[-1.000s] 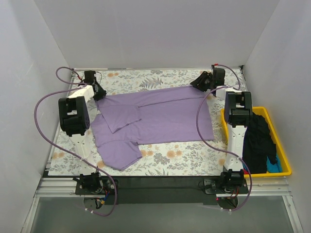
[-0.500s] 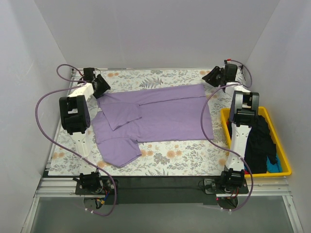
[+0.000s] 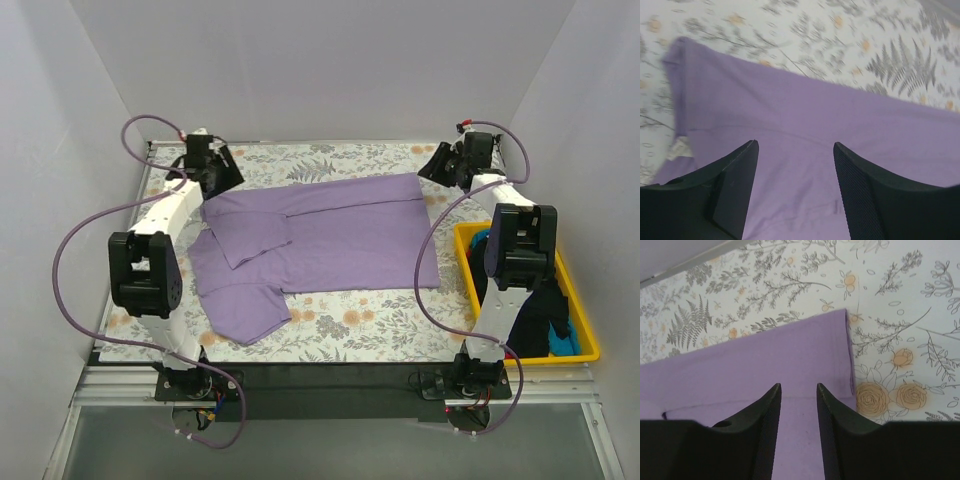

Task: Fold and stack the t-shirts
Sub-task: Fold the tshirt

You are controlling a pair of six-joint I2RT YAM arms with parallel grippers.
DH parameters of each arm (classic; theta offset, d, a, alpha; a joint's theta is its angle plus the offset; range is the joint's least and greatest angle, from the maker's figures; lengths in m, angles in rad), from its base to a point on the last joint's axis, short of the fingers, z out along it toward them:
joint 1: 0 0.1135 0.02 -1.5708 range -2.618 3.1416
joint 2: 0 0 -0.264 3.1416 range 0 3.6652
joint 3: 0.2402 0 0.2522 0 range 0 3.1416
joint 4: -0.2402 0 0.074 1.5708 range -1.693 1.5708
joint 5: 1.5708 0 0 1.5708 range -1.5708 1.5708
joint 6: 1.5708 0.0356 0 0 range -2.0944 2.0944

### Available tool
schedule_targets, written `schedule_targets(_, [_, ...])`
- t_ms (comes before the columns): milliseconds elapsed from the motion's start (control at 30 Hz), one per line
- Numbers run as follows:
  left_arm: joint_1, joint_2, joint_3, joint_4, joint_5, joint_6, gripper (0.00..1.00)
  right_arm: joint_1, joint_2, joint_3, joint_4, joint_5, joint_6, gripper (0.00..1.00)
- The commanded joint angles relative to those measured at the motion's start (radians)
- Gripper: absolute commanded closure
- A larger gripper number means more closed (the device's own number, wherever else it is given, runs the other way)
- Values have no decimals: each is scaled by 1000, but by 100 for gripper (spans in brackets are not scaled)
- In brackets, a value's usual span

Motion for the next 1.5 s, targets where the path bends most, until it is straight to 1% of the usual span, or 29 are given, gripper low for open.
schedule_targets(0, [-179, -19, -36, -74, -65, 101, 40, -2, 5, -46, -27, 2, -37, 60])
schedule_targets(67, [-234, -6, -33, -96, -93, 124, 43, 1, 14, -56, -29, -15, -35, 60])
schedule_targets(100, [-286, 5, -23, -103, -108, 132, 44, 1, 17, -59, -29, -17, -34, 61])
schedule_targets(133, [-310, 16, -14, -111, -152, 138, 46, 4, 24, -60, -29, -21, -32, 61])
schedule_targets(200, [-365, 63, 4, -148, -192, 161, 47, 4, 34, -60, -30, -23, -28, 62])
schedule_targets(300, [-411, 129, 49, -188, -241, 176, 47, 4, 49, -57, -30, 3, -25, 61])
schedule_targets(400, [-443, 172, 73, -209, -277, 184, 47, 4, 67, -48, -32, 15, -23, 61])
schedule_targets(633, [-488, 224, 90, -229, -289, 199, 48, 4, 117, -16, -38, 20, -20, 61])
schedule_targets(867, [-505, 214, 95, -240, -280, 198, 49, 4, 127, -8, -39, 28, -25, 61])
schedule_targets(1033, [-508, 212, 89, -254, -278, 198, 59, 4, 146, 6, -39, 39, -12, 61])
schedule_targets(1100, [-508, 215, 83, -260, -281, 195, 61, 4, 152, 9, -36, 49, -9, 61])
schedule_targets(1300, [-509, 212, 67, -268, -291, 192, 74, 4, 170, 33, -36, 46, 11, 61])
schedule_targets(1433, [-509, 211, 61, -269, -286, 190, 86, 4, 179, 46, -38, 35, 15, 65])
schedule_targets(1467, [-511, 211, 61, -271, -284, 192, 92, 4, 178, 47, -38, 34, 15, 67])
